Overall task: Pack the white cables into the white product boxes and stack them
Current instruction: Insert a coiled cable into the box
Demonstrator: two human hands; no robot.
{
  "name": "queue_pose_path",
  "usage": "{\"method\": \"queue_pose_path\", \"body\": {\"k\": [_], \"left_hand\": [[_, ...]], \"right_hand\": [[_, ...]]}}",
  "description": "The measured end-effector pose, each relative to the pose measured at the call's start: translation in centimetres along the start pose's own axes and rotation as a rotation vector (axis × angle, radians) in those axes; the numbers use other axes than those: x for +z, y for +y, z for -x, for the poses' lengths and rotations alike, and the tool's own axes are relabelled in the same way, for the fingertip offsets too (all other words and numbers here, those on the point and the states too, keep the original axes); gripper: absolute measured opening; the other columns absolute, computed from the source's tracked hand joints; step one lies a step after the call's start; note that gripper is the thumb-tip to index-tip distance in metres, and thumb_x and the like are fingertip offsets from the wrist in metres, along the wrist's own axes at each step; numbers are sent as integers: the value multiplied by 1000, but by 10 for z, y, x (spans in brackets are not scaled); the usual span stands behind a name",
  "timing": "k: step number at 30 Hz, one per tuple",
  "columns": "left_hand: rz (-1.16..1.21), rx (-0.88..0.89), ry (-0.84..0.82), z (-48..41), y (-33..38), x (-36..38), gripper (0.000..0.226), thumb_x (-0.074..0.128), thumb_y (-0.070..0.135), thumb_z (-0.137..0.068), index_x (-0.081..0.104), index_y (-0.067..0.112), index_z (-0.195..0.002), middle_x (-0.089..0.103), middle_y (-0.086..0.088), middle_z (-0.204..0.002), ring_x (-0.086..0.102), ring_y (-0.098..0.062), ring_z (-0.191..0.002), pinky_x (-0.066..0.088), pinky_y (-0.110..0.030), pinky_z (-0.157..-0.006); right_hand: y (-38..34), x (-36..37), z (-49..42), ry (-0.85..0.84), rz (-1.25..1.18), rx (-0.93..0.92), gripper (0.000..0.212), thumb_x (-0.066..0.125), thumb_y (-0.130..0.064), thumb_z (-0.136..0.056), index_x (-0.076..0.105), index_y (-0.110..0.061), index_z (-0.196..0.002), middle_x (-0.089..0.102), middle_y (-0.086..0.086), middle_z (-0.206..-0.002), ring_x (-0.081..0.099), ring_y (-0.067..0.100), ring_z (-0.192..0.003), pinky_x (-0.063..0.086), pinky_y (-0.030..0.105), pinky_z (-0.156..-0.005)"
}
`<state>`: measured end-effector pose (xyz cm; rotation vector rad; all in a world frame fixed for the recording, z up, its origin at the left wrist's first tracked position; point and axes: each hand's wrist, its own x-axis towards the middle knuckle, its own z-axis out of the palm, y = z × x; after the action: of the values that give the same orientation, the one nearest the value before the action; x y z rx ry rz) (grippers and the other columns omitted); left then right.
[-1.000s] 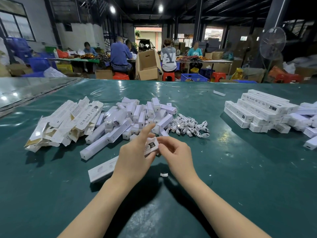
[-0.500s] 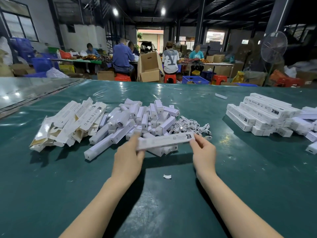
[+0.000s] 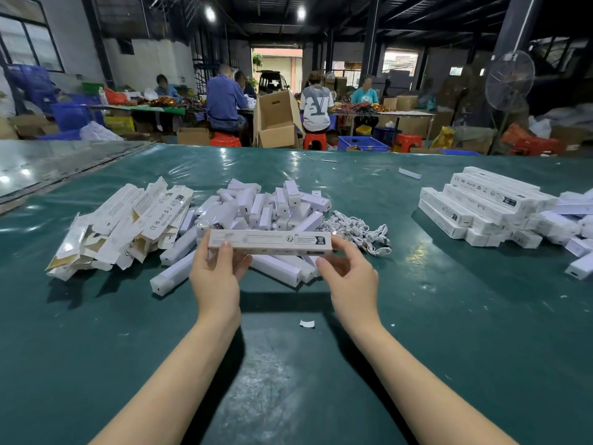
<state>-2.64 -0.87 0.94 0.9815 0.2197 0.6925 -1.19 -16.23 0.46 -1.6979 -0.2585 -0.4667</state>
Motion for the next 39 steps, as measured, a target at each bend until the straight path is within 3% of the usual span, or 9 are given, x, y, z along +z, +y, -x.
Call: {"method": "queue_pose_path", "body": {"k": [4, 8, 11, 15, 18, 22, 26, 32, 39], "left_hand": [[-20, -45, -12, -4, 3, -1, 34, 45, 5, -96, 50, 14, -128, 61, -1, -90, 58, -13, -72, 55, -18, -60], [-67, -69, -110, -5, 2, 1, 30, 45, 9, -96, 48, 26, -121, 58, 3, -88, 58, -12, -73, 54, -17, -57], [-222, -24, -206, -2, -2, 0, 32, 44, 16, -97, 41, 29, -125, 53, 6, -95, 56, -12, -79, 54, -16, -61], [-485, 122, -351, 6, -14, 1, 22, 44, 13, -96, 50, 24, -114, 51, 4, -108, 54, -9, -81, 49, -18, -63], [-628, 174, -424, 3, -18, -2, 22, 45, 14, -95, 53, 34, -95, 53, -3, -109, 54, -11, -78, 45, -16, -59], [-651, 142, -433, 0, -19, -5, 20, 45, 17, -95, 52, 36, -90, 54, -5, -110, 55, -8, -75, 43, -12, -54], [-680, 117, -431, -1, -21, -5, 21, 48, 18, -93, 50, 38, -90, 53, -1, -113, 56, -16, -84, 40, -21, -61], [-899, 314, -376, -7, -11, -12, 25, 56, 7, -84, 54, 29, -95, 52, 4, -106, 53, -7, -85, 39, -8, -69], [-1362, 529, 15, -44, 5, -31, 31, 59, 8, -78, 63, 10, -109, 47, -13, -126, 32, -32, -124, 25, -38, -99]], "right_hand": [[6, -13, -9, -44, 208, -187, 49, 66, 5, -75, 58, -14, -120, 53, -6, -110, 51, 1, -59, 36, 0, -70], [9, -19, -14, -121, 348, -265, 37, 70, 4, -72, 68, -7, -107, 66, 3, -100, 44, -2, -67, 33, 12, -70], [11, -30, -26, 122, 321, -192, 28, 73, -3, -73, 68, -5, -101, 61, 0, -88, 50, 12, -72, 35, 20, -69], [24, -62, -50, 552, 277, 63, 28, 75, -6, -72, 68, -3, -99, 58, 19, -104, 55, 28, -89, 37, 26, -82], [37, -88, -63, 696, 300, 313, 28, 70, -5, -76, 67, -3, -104, 51, 21, -117, 54, 30, -85, 40, 30, -84], [49, -111, -73, 503, 492, 506, 26, 62, -2, -83, 59, -4, -108, 42, 21, -129, 53, 32, -89, 34, 25, -75], [46, -96, -75, 402, 497, 480, 45, 52, 2, -84, 51, -7, -128, 36, 17, -137, 52, 34, -104, 36, 30, -86], [42, -36, -42, 176, 393, 245, 30, 53, 4, -78, 66, -6, -103, 61, 15, -112, 56, 27, -100, 39, 27, -86], [36, -32, -35, -19, 522, 96, 20, 55, 2, -78, 71, -8, -86, 64, 10, -97, 57, 27, -94, 30, 23, -71]]}}
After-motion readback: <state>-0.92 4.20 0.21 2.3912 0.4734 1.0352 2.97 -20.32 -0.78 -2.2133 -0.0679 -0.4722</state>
